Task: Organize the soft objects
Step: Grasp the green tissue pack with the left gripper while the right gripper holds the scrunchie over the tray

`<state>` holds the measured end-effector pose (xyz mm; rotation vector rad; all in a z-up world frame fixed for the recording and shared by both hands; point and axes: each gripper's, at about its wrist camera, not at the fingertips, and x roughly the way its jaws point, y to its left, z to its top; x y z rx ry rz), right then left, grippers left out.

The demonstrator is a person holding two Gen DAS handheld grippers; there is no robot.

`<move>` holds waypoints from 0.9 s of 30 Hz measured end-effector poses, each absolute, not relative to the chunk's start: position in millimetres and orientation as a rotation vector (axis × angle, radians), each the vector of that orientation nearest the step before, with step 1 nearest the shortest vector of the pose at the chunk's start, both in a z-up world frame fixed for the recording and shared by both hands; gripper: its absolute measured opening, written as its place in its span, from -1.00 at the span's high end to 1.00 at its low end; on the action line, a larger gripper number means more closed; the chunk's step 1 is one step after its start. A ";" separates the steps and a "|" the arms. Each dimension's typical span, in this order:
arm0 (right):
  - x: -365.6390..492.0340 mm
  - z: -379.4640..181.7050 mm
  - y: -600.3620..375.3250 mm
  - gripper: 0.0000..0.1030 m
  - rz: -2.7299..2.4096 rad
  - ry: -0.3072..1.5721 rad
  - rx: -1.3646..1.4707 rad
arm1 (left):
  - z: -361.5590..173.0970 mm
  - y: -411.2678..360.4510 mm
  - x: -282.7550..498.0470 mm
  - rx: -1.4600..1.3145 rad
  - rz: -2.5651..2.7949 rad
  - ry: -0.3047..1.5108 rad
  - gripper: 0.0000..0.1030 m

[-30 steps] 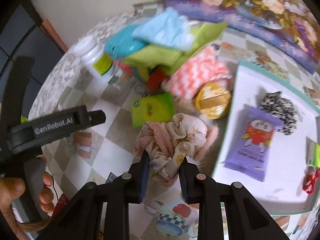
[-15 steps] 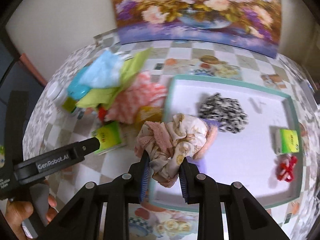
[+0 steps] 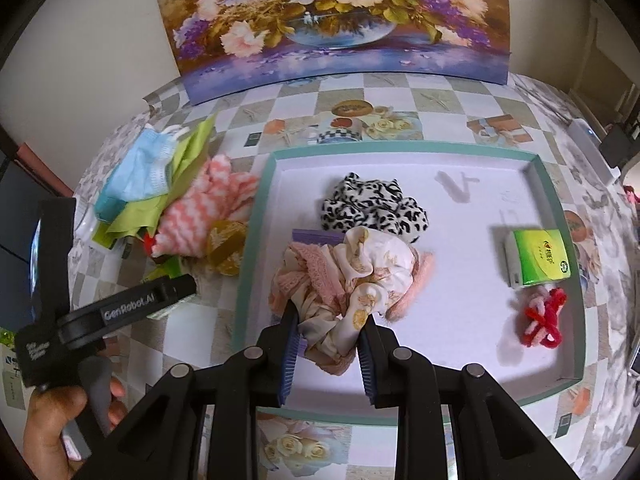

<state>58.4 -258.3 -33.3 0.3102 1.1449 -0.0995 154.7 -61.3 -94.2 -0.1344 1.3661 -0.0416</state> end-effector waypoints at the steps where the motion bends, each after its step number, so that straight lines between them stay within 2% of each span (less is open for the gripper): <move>1: 58.3 -34.1 -259.5 0.44 -0.100 1.147 0.312 | -95.8 -61.9 156.7 -0.133 -0.037 1.367 -0.89; 7: 58.7 -35.7 -261.1 0.44 -0.098 1.152 0.311 | -105.5 -79.2 164.1 -0.104 -0.016 1.345 -0.88; 9: 58.8 -36.4 -260.6 0.44 -0.098 1.156 0.308 | -106.7 -77.2 166.9 -0.088 -0.012 1.336 -0.78; 10: 59.0 -36.7 -260.8 0.44 -0.099 1.157 0.309 | -106.8 -78.1 167.8 -0.087 -0.013 1.335 -0.61; 11: 59.0 -37.2 -261.0 0.44 -0.100 1.158 0.310 | -107.0 -78.2 168.9 -0.092 -0.016 1.336 -0.53; 16: 58.7 -38.1 -261.3 0.44 -0.102 1.161 0.313 | -106.1 -77.6 170.8 -0.108 -0.028 1.335 -0.35; 27: 58.1 -38.4 -262.8 0.44 -0.106 1.159 0.321 | -105.8 -48.3 163.0 -0.142 -0.042 1.346 -0.34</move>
